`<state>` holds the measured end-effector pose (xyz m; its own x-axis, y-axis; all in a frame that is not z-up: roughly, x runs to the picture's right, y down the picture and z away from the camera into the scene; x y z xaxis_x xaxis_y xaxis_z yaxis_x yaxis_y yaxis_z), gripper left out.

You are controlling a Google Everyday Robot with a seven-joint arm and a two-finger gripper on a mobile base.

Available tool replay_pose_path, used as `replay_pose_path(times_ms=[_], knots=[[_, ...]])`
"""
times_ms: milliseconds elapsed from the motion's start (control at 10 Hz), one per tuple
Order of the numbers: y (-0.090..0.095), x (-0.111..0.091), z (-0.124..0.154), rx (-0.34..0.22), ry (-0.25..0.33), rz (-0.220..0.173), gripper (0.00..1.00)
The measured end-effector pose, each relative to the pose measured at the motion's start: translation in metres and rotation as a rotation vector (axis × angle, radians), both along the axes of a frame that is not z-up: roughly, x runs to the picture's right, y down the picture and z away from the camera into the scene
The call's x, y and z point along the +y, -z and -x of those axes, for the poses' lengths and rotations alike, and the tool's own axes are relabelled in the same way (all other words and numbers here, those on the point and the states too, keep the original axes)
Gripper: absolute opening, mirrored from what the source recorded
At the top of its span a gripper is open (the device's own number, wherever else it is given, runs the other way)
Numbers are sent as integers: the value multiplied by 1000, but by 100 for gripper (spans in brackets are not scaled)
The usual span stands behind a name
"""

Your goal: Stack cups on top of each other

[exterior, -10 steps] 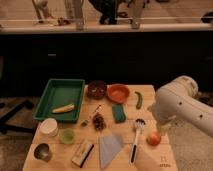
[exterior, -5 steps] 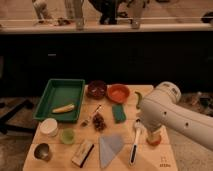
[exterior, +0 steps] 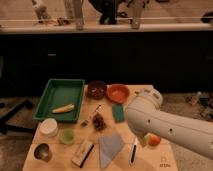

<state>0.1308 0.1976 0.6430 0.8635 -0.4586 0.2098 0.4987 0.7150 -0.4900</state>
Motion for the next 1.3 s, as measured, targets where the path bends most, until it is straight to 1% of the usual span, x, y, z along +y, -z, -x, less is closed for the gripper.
replay_pose_path(times_ms=[200, 300, 500, 700, 900, 1100, 1300], knots=[[2, 8, 20, -24, 32, 8, 80], [1, 10, 26, -34, 40, 10, 80], [1, 11, 28, -47, 31, 16, 80], [1, 9, 29, -58, 10, 18, 80], [3, 10, 46, -74, -6, 12, 80], [8, 13, 68, -83, 11, -1, 80], [8, 13, 67, -78, 12, 0, 80]])
